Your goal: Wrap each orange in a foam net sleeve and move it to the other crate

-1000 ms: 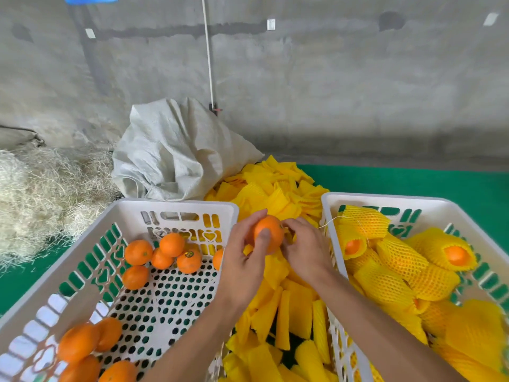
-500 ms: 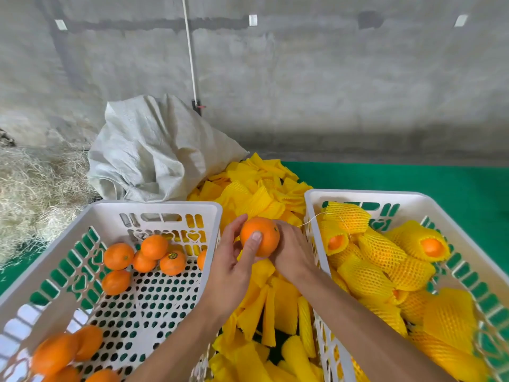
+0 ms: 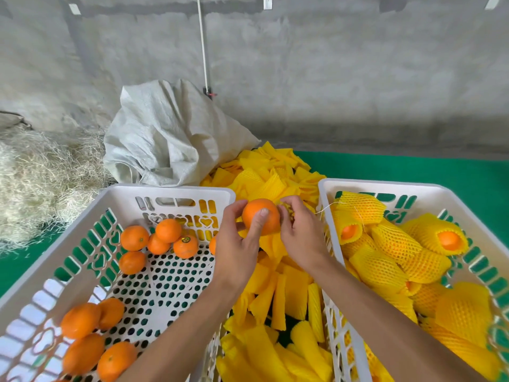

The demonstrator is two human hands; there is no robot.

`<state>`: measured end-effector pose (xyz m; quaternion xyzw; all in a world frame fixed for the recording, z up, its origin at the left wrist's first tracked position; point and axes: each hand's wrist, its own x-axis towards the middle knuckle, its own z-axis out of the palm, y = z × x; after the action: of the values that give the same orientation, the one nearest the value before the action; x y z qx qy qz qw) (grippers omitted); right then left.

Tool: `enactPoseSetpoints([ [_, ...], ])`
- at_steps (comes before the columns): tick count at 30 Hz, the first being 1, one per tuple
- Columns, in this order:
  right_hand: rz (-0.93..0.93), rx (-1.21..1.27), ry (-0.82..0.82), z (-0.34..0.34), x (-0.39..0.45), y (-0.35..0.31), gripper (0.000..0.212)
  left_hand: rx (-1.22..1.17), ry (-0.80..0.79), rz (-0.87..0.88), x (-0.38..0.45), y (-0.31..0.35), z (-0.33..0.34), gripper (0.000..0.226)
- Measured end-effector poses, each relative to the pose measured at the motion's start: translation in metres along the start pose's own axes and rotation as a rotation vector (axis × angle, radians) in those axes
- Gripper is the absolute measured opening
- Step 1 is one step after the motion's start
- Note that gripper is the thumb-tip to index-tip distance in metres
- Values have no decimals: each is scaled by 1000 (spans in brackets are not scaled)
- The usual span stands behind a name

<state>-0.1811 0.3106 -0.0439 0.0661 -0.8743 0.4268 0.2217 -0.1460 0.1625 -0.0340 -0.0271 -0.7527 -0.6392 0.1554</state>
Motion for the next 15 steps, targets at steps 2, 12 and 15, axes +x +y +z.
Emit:
enactPoseSetpoints([
  [2, 38, 96, 56, -4, 2, -1, 19, 34, -34, -7, -1, 1, 1, 59],
  [12, -100, 248, 64, -6, -3, -8, 27, 81, -96, -76, -1, -2, 1, 79],
  [15, -222, 154, 41, -5, -5, -10, 21, 64, -128, -70, -2, -2, 1, 78],
])
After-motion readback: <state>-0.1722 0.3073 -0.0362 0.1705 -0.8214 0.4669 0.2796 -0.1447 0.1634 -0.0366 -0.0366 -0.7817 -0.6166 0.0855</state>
